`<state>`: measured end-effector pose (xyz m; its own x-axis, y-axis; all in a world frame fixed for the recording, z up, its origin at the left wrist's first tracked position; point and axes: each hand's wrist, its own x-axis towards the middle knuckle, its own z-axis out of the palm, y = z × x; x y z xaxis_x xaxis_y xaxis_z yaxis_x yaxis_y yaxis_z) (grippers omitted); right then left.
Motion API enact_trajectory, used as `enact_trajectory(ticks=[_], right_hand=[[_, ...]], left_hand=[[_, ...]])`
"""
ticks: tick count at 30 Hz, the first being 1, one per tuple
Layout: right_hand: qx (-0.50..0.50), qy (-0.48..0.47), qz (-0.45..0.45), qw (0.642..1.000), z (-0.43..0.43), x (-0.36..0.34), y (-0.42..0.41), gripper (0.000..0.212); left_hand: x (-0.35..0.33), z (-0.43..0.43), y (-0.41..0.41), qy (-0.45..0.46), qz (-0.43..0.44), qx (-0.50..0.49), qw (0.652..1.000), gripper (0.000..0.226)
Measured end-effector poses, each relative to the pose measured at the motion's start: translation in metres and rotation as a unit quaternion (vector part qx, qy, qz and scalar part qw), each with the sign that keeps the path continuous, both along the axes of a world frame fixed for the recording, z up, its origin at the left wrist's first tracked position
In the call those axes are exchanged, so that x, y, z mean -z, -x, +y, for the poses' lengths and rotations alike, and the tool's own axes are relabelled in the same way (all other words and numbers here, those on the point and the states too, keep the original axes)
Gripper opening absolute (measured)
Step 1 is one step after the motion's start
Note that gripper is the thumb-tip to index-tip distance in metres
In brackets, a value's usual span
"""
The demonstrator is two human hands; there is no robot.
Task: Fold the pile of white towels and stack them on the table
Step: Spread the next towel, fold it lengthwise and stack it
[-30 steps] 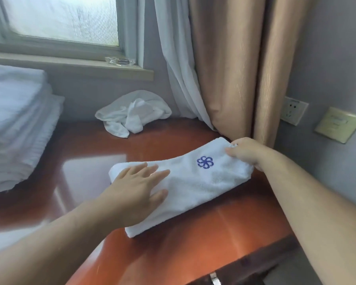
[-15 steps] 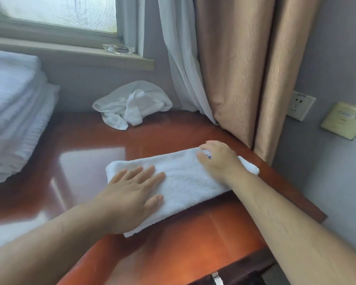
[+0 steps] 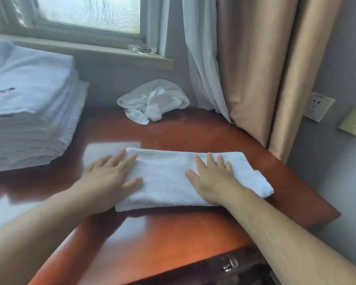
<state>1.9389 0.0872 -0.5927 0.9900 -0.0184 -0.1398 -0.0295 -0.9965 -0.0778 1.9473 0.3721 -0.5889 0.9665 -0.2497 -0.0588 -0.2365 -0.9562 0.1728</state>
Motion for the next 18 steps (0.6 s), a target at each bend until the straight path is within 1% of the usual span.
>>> enact_trajectory(ticks=[2,3,4,5,7,9,11,12,13,14,16,17,18], right_hand=[[-0.083,-0.024,-0.011,0.996,0.027,0.001,0.014,0.091],[-0.114,-0.034,-0.008,0.993,0.038,0.000,0.015,0.092],[-0.131,-0.045,0.000,0.990,0.048,-0.002,0.013,0.090],[-0.138,-0.055,0.009,0.989,0.057,-0.004,0.010,0.084],[-0.134,-0.077,0.005,0.988,0.070,-0.009,0.003,0.066],[-0.118,-0.121,-0.049,0.984,0.076,-0.012,-0.001,0.050],[-0.081,-0.208,-0.083,0.971,0.077,-0.018,-0.003,0.042],[-0.067,-0.253,-0.077,0.962,0.076,-0.021,-0.003,0.045],[-0.063,-0.285,-0.069,0.954,0.074,-0.028,-0.004,0.053],[-0.069,-0.296,-0.062,0.951,0.073,-0.036,-0.004,0.065],[-0.099,-0.285,-0.046,0.952,0.076,-0.055,-0.004,0.094],[-0.114,-0.278,-0.039,0.953,0.081,-0.066,-0.004,0.105],[-0.127,-0.273,-0.029,0.953,0.086,-0.078,-0.004,0.107]], left_hand=[[-0.001,0.018,0.008,0.041,-0.025,-0.104,0.993,0.097],[-0.003,0.023,0.012,0.067,-0.028,-0.140,0.987,0.099],[-0.007,0.024,0.013,0.103,-0.017,-0.163,0.981,0.094],[-0.012,0.022,0.014,0.145,0.005,-0.175,0.974,0.083],[-0.020,0.015,0.018,0.218,0.051,-0.190,0.956,0.065],[-0.024,0.013,0.021,0.290,0.088,-0.181,0.936,0.051],[-0.029,0.015,0.027,0.372,0.108,-0.146,0.910,0.035],[-0.032,0.017,0.031,0.400,0.103,-0.123,0.903,0.033],[-0.035,0.020,0.034,0.403,0.088,-0.100,0.905,0.032],[-0.040,0.022,0.038,0.389,0.069,-0.078,0.915,0.031],[-0.050,0.031,0.044,0.333,0.024,-0.038,0.942,0.026],[-0.057,0.038,0.045,0.305,0.002,-0.020,0.952,0.021],[-0.066,0.047,0.046,0.286,-0.016,-0.004,0.958,0.019]])
